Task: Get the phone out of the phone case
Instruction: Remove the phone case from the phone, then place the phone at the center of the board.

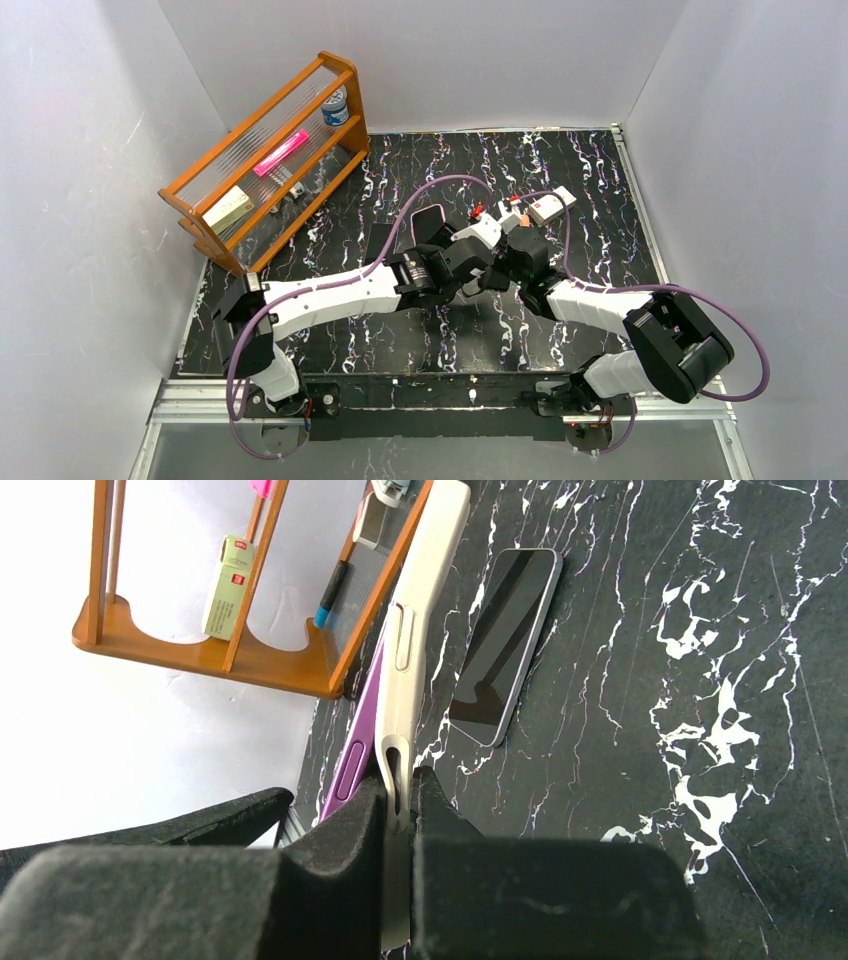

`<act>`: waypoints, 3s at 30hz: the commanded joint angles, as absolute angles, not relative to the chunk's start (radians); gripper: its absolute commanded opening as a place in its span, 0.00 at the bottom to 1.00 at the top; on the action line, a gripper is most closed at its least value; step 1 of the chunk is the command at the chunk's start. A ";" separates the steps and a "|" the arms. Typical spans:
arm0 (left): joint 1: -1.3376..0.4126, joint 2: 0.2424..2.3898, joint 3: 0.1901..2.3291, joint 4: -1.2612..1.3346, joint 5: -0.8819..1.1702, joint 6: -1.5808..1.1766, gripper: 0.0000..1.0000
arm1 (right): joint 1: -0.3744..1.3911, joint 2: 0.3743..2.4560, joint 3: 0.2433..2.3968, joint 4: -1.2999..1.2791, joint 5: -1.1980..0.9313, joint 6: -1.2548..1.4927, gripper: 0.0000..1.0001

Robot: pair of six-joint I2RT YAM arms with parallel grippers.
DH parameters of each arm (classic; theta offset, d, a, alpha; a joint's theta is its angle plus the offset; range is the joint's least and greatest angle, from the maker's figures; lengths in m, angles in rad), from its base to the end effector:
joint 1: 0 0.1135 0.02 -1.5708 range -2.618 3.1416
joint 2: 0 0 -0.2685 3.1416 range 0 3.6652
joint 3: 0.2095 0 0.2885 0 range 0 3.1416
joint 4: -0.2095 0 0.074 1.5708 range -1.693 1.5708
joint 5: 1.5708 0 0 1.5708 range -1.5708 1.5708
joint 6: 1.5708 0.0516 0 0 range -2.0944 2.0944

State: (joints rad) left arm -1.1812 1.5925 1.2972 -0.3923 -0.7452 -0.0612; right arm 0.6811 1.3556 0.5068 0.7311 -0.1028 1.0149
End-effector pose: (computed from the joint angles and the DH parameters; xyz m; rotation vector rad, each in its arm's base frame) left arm 0.1842 -0.3565 0.2862 0.7579 1.9125 0.0864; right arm 0.2442 0.2047 0.1890 0.2275 1.8678 1.3168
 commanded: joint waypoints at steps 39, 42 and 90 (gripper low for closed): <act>-1.271 1.328 1.172 -0.354 -0.879 -0.066 0.00 | 0.678 1.334 0.493 0.652 0.331 0.990 0.01; -1.270 1.346 1.158 -0.349 -0.924 -0.043 0.00 | 0.664 1.289 0.477 0.612 0.373 0.967 0.01; -1.105 1.880 0.946 0.137 -1.026 0.170 0.23 | 0.505 1.063 0.329 0.537 0.284 0.953 0.01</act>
